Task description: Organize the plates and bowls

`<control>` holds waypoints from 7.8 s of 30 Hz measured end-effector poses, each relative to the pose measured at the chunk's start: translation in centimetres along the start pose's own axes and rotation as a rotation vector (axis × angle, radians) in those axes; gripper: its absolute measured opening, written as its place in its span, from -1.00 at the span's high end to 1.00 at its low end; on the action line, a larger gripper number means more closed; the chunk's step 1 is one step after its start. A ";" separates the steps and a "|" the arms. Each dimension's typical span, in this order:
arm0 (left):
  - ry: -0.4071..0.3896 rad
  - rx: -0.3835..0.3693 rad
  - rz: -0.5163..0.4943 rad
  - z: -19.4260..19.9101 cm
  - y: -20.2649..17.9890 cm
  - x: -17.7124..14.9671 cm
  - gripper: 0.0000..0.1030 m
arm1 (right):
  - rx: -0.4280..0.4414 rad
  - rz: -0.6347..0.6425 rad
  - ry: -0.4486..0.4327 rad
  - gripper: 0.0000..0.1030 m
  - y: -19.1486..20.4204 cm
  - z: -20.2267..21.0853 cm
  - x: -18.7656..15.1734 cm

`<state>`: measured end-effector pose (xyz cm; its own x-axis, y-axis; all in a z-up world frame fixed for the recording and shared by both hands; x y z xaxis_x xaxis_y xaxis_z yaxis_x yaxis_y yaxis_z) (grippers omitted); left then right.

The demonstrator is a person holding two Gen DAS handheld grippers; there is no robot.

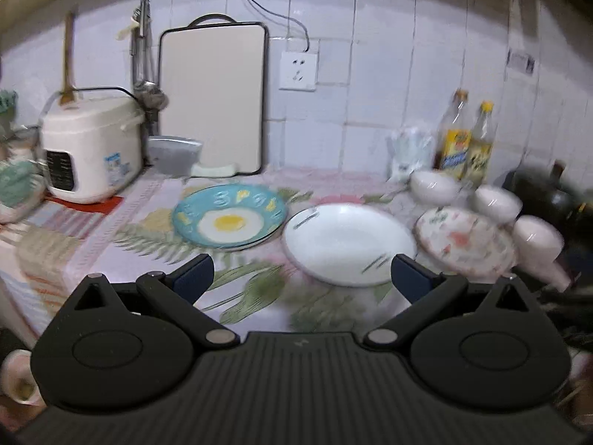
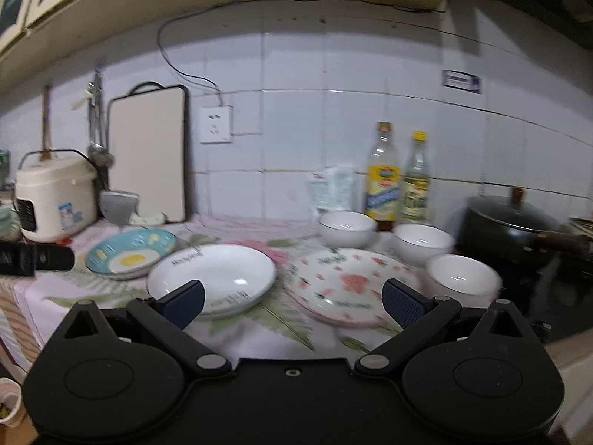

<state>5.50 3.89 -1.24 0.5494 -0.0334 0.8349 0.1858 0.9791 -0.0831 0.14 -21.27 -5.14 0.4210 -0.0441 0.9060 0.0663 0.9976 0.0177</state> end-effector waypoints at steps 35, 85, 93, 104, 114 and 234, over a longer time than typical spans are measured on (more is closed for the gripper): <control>0.198 0.002 0.018 -21.0 1.1 -0.6 0.36 | 0.281 -0.059 0.297 -0.16 2.6 -20.9 -1.3; 0.284 -0.032 0.017 -31.9 -2.1 12.8 0.47 | 0.184 -0.064 0.371 0.19 0.5 -32.1 11.0; 0.335 -0.006 0.014 -36.1 -2.3 12.1 0.47 | 0.186 -0.059 0.493 0.20 0.6 -36.3 10.3; 0.410 -0.008 -0.007 -36.7 -2.1 11.4 0.34 | 0.211 -0.083 0.565 0.18 0.4 -37.8 9.1; 0.334 0.031 -0.152 -29.3 -2.4 11.9 -0.17 | 0.236 -0.052 0.519 -0.22 0.5 -31.6 10.2; 0.136 0.033 -0.072 -11.5 9.0 4.7 0.52 | 0.558 -0.089 0.358 0.47 9.7 -18.9 5.5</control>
<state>19.08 10.20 -4.31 0.6413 -0.1284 0.7565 0.2030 0.9792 -0.0059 20.20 -12.87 -8.02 0.7162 -0.0458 0.6964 -0.3231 0.8627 0.3891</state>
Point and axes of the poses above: each gripper's, at about its wrist camera, not at the fingertips, and z roughly against the way its jaws point, y to its left, x to its top, the point moved 2 cm from there along -z, roughly the way its jaws point, and after that the axes turned 7 degrees about y, right-handed, at the moved point
